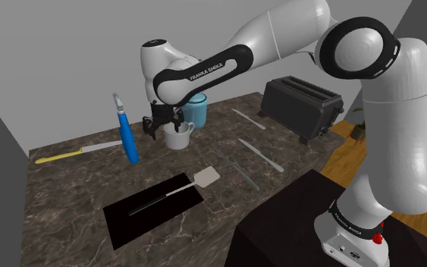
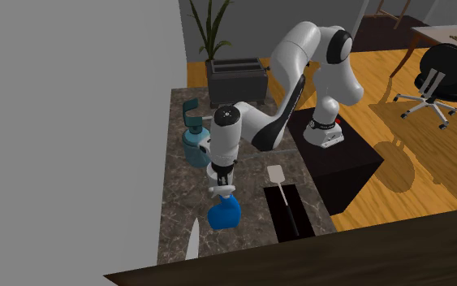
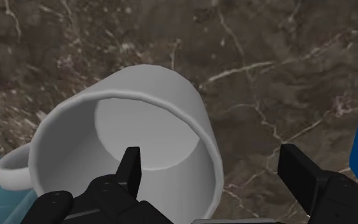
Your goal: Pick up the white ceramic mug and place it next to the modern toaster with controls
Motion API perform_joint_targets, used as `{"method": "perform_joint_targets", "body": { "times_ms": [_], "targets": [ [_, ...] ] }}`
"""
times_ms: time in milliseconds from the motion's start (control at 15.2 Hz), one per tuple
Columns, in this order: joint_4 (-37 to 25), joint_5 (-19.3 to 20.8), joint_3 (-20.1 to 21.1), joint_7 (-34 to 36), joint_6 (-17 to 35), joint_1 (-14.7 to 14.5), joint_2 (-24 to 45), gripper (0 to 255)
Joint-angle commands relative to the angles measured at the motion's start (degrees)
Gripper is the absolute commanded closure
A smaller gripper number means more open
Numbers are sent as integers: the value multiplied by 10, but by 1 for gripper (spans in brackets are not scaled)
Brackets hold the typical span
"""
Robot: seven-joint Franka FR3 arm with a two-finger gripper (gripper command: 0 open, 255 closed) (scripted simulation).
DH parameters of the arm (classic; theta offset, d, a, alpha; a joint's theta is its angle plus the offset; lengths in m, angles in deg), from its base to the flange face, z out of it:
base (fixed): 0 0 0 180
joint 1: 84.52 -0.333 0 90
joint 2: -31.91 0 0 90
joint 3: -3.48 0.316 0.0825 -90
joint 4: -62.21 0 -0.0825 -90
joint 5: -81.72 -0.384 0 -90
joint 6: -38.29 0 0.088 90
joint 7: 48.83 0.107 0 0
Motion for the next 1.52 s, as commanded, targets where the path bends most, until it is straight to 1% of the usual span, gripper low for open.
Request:
{"method": "perform_joint_targets", "body": {
  "times_ms": [0, 396, 462, 1056, 1452],
  "targets": [
    [1, 1, -1, 1, 5, 0, 3, 0],
    [1, 1, -1, 1, 5, 0, 3, 0],
    [1, 1, -1, 1, 5, 0, 3, 255],
    [1, 1, -1, 1, 5, 0, 3, 255],
    [-18, -7, 4, -7, -32, 1, -15, 255]
  ]
}}
